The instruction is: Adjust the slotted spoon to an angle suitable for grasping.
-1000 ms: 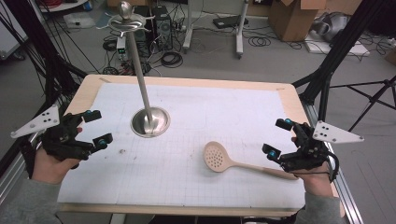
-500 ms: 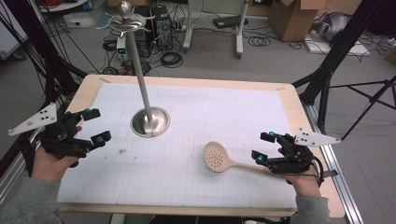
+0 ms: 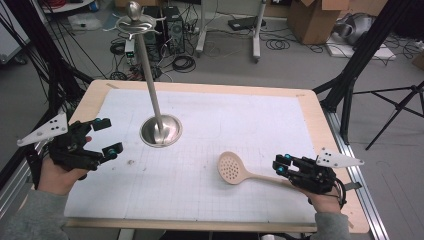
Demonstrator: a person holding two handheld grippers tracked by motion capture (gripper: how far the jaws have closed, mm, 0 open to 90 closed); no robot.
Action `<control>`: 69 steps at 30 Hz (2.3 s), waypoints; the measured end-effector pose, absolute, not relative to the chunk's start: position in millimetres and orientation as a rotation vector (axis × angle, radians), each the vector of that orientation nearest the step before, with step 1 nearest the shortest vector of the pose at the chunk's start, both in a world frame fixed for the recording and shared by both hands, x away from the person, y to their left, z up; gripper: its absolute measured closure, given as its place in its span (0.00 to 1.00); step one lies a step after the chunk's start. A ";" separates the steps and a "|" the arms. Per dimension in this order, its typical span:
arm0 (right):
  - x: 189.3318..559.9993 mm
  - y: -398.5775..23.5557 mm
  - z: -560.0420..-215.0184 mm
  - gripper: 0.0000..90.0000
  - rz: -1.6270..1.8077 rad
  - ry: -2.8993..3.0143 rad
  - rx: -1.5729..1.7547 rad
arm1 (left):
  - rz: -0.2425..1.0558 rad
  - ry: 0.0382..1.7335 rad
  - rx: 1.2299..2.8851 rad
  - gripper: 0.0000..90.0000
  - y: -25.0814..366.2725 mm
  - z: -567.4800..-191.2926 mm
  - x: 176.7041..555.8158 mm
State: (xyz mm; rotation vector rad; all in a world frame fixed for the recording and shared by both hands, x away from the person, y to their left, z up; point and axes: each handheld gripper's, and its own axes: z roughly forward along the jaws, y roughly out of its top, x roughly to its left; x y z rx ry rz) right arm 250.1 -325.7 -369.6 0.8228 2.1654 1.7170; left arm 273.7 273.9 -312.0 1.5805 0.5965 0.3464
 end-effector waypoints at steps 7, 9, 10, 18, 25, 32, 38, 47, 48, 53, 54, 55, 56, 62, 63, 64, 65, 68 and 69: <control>248.7 -325.5 -385.9 0.99 1.644 2.245 0.837 | 0.342 0.606 1.568 0.05 276.2 -312.8 274.2; 248.4 -327.4 -390.8 0.99 1.637 2.252 0.855 | 0.335 0.605 1.559 0.05 274.3 -313.4 274.5; 248.0 -328.2 -392.9 0.99 1.636 2.254 0.864 | 0.333 0.603 1.567 0.05 273.2 -313.9 274.7; 242.5 -336.4 -404.6 0.99 1.616 2.266 0.924 | 0.327 0.603 1.597 0.05 268.8 -317.9 277.4; 239.3 -343.7 -415.3 1.00 1.495 2.314 0.972 | 0.321 0.611 1.599 0.05 268.7 -319.8 278.8; 240.3 -349.3 -426.7 1.00 1.397 2.358 1.012 | 0.314 0.614 1.614 0.05 267.1 -322.9 280.8; 240.4 -352.3 -431.6 1.00 1.353 2.368 1.054 | 0.316 0.619 1.615 0.05 268.6 -323.9 281.4; 241.6 -355.5 -436.2 1.00 1.285 2.388 1.089 | 0.307 0.615 1.620 0.05 268.3 -325.6 281.8; 242.7 -353.9 -437.5 1.00 1.247 2.405 1.077 | 0.309 0.616 1.623 0.05 268.3 -325.6 281.2; 246.0 -349.8 -439.9 1.00 1.185 2.436 1.068 | 0.311 0.622 1.631 0.05 269.9 -327.0 279.8; 247.0 -349.1 -440.3 1.00 1.183 2.437 1.066 | 0.312 0.624 1.633 0.05 270.5 -327.3 279.6; 247.7 -348.8 -440.4 1.00 1.179 2.436 1.069 | 0.316 0.628 1.631 0.05 271.6 -327.9 279.2; 248.6 -348.2 -440.6 1.00 1.172 2.439 1.072 | 0.316 0.632 1.631 0.05 272.7 -328.2 278.7; 252.5 -347.8 -440.5 1.00 1.151 2.427 1.058 | 0.326 0.645 1.632 0.05 277.1 -329.0 276.9; 254.5 -347.4 -441.2 1.00 1.148 2.424 1.055 | 0.327 0.646 1.633 0.05 277.1 -329.2 276.7; 255.1 -347.4 -441.4 1.00 1.149 2.422 1.057 | 0.327 0.644 1.634 0.05 277.0 -329.4 276.5; 255.1 -347.4 -441.4 1.00 1.149 2.422 1.057 | 0.329 0.643 1.637 0.05 277.1 -329.5 276.1; 259.6 -347.5 -442.3 1.00 1.144 2.401 1.059 | 0.330 0.645 1.641 0.05 277.2 -329.8 274.8; 259.6 -347.5 -442.3 1.00 1.144 2.401 1.059 | 0.332 0.647 1.642 0.05 277.5 -330.2 274.4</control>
